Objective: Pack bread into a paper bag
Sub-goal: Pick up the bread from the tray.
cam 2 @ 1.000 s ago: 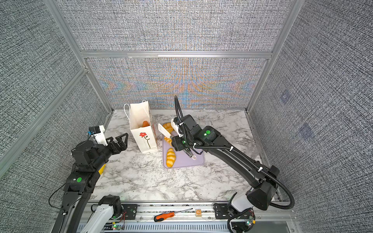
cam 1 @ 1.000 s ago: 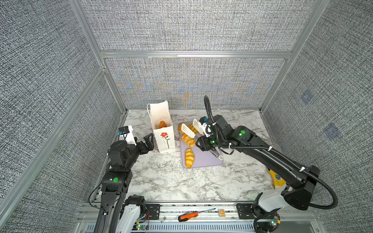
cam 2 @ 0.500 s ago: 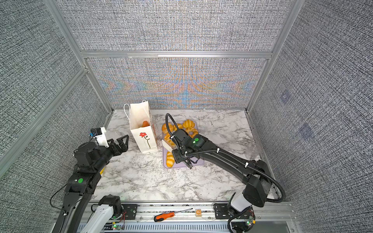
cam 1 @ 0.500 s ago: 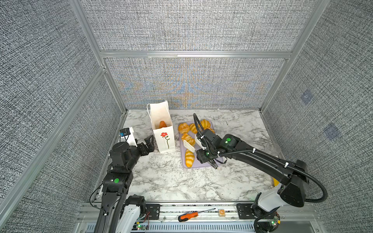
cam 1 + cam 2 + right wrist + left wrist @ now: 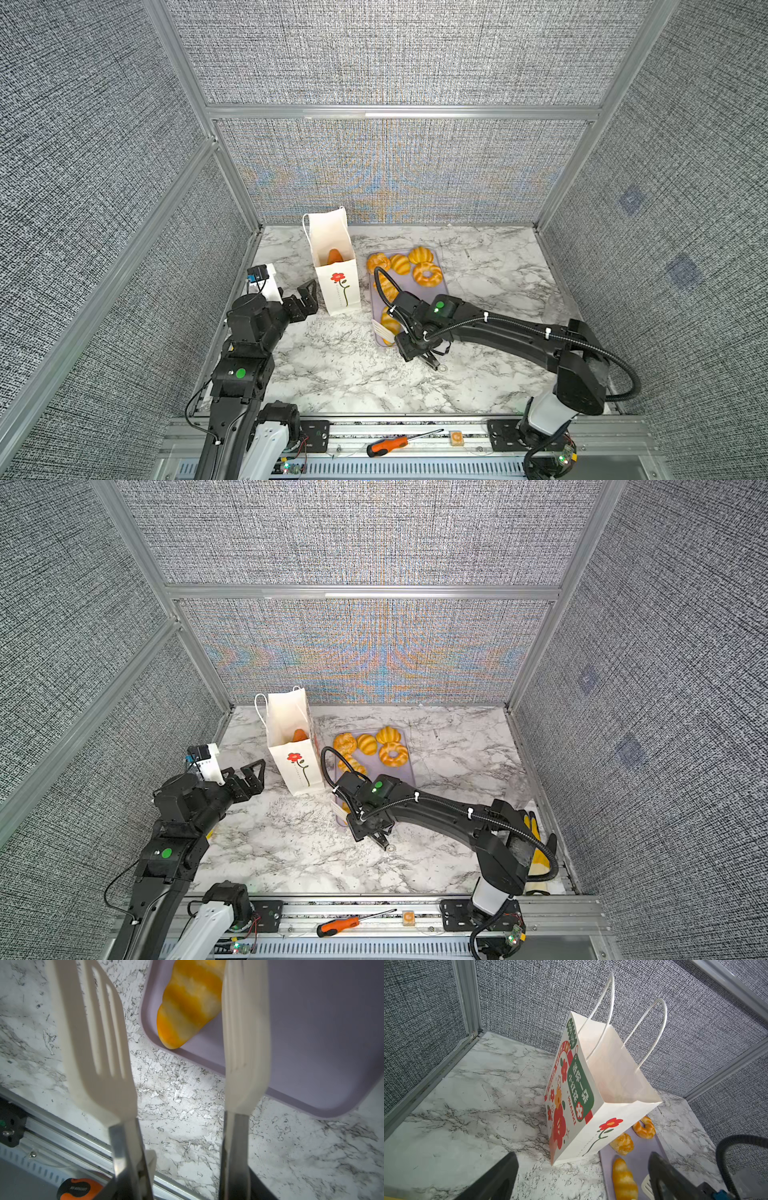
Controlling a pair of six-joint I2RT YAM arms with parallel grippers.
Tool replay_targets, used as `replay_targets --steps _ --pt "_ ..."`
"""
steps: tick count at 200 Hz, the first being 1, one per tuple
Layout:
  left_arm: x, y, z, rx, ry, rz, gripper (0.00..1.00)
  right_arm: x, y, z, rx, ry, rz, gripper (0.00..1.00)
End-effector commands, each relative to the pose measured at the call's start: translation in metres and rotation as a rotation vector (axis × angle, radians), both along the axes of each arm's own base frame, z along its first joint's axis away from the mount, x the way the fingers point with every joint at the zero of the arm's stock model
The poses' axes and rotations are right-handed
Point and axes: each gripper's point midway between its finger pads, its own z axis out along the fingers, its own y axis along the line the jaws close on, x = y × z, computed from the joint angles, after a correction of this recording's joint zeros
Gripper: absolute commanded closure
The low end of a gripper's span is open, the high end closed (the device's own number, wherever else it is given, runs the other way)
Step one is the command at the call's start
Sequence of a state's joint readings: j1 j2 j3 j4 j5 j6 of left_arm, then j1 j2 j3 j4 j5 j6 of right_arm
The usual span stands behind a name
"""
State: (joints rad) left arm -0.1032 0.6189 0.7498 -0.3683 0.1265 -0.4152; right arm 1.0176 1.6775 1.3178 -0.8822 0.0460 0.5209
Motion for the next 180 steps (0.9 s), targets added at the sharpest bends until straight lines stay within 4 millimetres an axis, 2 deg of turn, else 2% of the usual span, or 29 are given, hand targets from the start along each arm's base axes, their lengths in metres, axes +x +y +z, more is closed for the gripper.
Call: replay_targets --steps 1,79,142,180 --pt "-0.001 0.001 0.002 0.015 -0.012 0.003 0.01 0.001 -0.005 -0.003 -0.03 -0.008 -0.032 0.41" --pt "-0.003 0.003 0.001 0.015 -0.012 0.011 0.01 0.002 -0.013 -0.015 -0.119 0.004 -0.024 0.41" --pt "-0.003 0.003 0.0 0.013 -0.008 0.015 0.01 0.001 -0.032 -0.022 -0.197 0.018 0.017 0.42" --pt "-0.004 0.004 0.0 0.014 -0.009 0.02 0.01 0.005 -0.045 -0.016 -0.229 0.003 0.025 0.42"
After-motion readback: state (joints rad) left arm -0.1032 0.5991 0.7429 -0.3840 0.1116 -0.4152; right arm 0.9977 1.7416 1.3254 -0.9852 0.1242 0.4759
